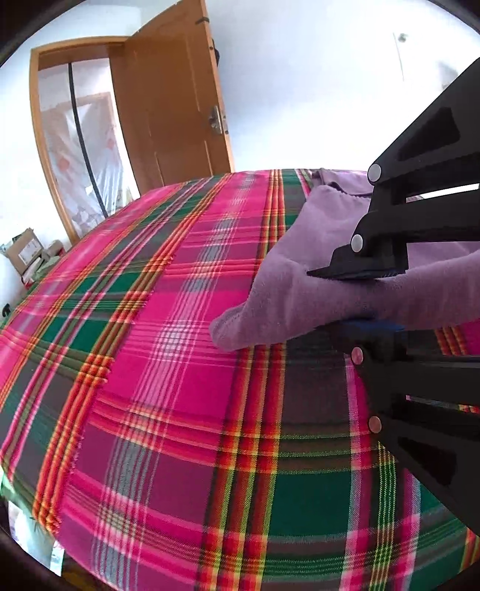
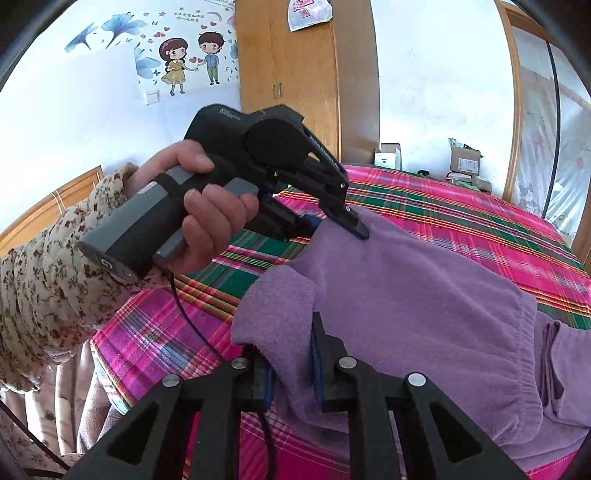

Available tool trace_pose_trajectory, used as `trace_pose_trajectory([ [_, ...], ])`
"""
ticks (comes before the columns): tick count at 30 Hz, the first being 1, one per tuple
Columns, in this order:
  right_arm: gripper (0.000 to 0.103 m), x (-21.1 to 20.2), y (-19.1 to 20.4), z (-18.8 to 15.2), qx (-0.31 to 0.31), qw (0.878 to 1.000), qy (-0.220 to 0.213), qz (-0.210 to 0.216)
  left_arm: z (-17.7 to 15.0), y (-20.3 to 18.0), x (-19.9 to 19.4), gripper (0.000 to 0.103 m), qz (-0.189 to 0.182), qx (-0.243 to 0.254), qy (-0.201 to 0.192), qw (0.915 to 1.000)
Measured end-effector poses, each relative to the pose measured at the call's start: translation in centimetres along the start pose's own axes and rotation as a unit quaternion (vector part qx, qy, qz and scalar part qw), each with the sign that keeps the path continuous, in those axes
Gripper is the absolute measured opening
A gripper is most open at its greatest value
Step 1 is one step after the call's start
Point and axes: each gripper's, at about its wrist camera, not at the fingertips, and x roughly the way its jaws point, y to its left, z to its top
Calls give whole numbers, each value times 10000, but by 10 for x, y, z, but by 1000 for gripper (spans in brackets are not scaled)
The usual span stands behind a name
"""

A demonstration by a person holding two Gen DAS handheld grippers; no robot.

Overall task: Fold clothes
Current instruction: 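Lift the held fleece edge with the left gripper and fold it over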

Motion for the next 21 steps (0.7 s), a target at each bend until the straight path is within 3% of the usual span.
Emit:
trace_pose_trajectory([
  [11, 15, -3, 25, 11, -241, 9983, -162, 501, -3, 14, -40, 13, 141, -249, -367, 9989],
  [21, 15, 5, 43, 23, -448, 9927, -212, 1104, -14, 37, -102, 13, 608, -273, -690, 9954],
])
